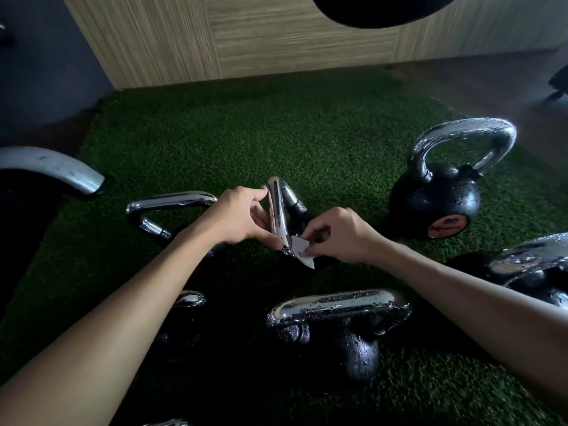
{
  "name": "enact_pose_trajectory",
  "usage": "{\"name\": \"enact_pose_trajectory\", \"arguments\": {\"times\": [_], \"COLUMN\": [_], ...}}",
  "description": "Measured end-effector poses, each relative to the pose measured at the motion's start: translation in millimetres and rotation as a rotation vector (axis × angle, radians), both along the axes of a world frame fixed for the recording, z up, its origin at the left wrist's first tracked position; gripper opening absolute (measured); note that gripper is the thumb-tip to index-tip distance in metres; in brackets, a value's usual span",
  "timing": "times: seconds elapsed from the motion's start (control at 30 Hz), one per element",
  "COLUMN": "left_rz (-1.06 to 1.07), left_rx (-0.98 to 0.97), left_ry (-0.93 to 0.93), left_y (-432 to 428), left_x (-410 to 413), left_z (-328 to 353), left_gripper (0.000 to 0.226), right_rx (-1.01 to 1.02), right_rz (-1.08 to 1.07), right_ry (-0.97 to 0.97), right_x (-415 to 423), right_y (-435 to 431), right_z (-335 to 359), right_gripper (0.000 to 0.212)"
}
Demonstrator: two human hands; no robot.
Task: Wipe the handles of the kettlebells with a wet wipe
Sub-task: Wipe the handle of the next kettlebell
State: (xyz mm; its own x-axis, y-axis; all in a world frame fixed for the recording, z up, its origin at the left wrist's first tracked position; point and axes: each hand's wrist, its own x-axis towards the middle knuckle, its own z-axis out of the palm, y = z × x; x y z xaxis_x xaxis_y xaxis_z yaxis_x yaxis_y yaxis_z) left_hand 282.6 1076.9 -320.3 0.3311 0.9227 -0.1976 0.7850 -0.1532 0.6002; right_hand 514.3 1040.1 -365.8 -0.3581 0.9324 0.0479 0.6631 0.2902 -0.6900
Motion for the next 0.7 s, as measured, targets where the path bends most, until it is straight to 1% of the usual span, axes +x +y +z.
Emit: {"name": "enact_pose_trajectory", "arguments": {"times": [0.07, 0.13, 0.23, 0.27, 0.3, 0.37, 0.43, 0.5, 0.57, 0.7], "left_rz": [0.005, 0.009, 0.027, 0.029, 0.031, 0.034, 0.032, 0.029, 0.025, 0.030], "left_rx": [-0.010, -0.011, -0.004, -0.004, -0.006, -0.011, -0.017, -0.019, -0.017, -0.031], "left_ry": [0.006, 0.009, 0.002, 0.002, 0.003, 0.009, 0.018, 0.024, 0.027, 0.022], "left_y": [0, -1, -3, -3, -3, -2, -2, -2, -2, -1], "left_x": [-1, -2, -2, -1, -1, 1, 1, 1, 1, -2], "left_z": [0, -1, -3, -3, -2, 0, 2, 2, 1, 0], "left_gripper": [0.138, 0.139, 0.140, 0.140, 0.140, 0.141, 0.142, 0.142, 0.143, 0.144], "right_rx": [0.030, 0.056, 0.107, 0.102, 0.085, 0.037, 0.017, -0.005, -0.011, 0.000], "right_rz": [0.048, 0.038, -0.136, -0.171, -0.158, -0.029, 0.109, 0.228, 0.280, 0.312], "right_ry": [-0.071, -0.101, 0.001, 0.024, 0.013, -0.113, -0.269, -0.380, -0.438, -0.481], "right_x": [5, 7, 6, 5, 4, 0, -2, -2, -2, -10], "right_y": [0, 7, 23, 27, 30, 35, 40, 43, 44, 45], "right_z": [-6, -9, -6, -5, -5, -7, -5, 2, 8, 10], "right_gripper": [0.017, 0.015, 0.015, 0.018, 0.023, 0.030, 0.027, 0.024, 0.025, 0.015]}}
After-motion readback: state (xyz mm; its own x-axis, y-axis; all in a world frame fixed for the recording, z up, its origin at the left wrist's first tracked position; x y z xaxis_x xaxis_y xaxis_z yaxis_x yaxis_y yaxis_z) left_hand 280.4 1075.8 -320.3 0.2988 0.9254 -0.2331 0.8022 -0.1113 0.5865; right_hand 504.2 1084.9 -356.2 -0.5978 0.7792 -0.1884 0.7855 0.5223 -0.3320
